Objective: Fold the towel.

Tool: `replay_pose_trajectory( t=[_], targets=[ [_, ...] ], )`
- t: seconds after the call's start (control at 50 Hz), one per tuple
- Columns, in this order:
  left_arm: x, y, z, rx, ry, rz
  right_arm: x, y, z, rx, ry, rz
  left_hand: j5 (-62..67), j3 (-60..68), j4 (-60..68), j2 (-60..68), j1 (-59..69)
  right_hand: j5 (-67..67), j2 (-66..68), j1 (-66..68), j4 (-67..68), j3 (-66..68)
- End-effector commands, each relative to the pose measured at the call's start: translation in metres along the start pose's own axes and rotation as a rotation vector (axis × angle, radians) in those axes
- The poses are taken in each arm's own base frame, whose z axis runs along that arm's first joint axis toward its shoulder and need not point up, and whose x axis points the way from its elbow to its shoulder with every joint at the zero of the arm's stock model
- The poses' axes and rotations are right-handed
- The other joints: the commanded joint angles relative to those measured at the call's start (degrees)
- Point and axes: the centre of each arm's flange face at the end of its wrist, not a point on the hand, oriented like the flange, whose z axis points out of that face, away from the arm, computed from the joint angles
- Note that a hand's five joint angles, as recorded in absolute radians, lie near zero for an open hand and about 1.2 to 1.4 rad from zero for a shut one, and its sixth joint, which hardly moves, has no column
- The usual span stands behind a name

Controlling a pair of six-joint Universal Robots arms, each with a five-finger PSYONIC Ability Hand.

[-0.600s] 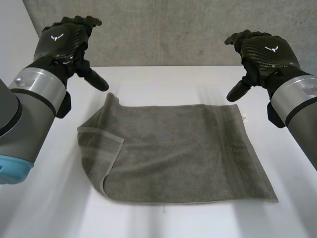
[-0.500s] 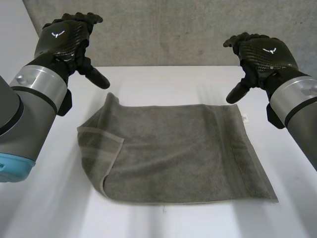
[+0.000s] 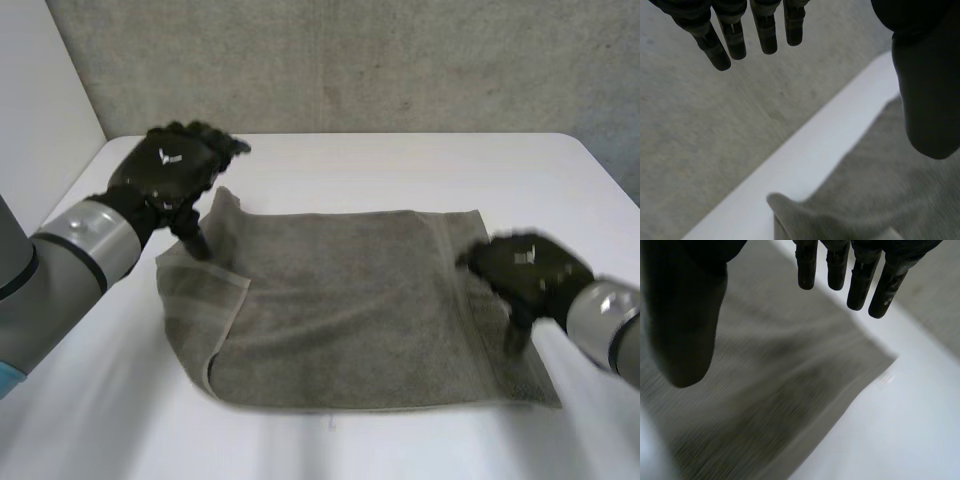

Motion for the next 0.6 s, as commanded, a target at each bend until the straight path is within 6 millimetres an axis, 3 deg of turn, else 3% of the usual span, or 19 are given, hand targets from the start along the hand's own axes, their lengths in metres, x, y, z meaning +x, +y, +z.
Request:
replay_pose_trajectory(
  t=[0.02, 0.1, 0.26, 0.6],
  targets=[
    [0.008, 0.037, 0.001, -0.097, 0.128, 0.023, -0.026, 0.049, -0.011, -0.122, -0.126, -0.010, -9.8, 1.1, 0.3, 0.6, 0.8, 1.3, 1.8, 2.5, 0.9, 1.9],
    [0.012, 0.054, -0.003, -0.144, 0.219, 0.030, -0.032, 0.069, -0.011, -0.113, -0.137, 0.011, -8.6, 2.3, 1.5, 1.8, 1.9, 3.9, 4.4, 5.1, 3.4, 4.4],
    [0.020, 0.068, -0.009, -0.148, 0.371, 0.056, -0.035, 0.085, -0.006, -0.067, -0.118, 0.022, -8.4, 2.4, 1.7, 2.0, 2.1, 12.8, 13.3, 14.0, 12.3, 13.3],
    [0.016, 0.078, -0.013, -0.206, 0.388, 0.046, -0.029, 0.083, 0.004, -0.013, -0.077, -0.012, -8.3, 2.6, 1.9, 2.1, 2.3, 29.4, 29.9, 30.6, 29.0, 30.0]
  ],
)
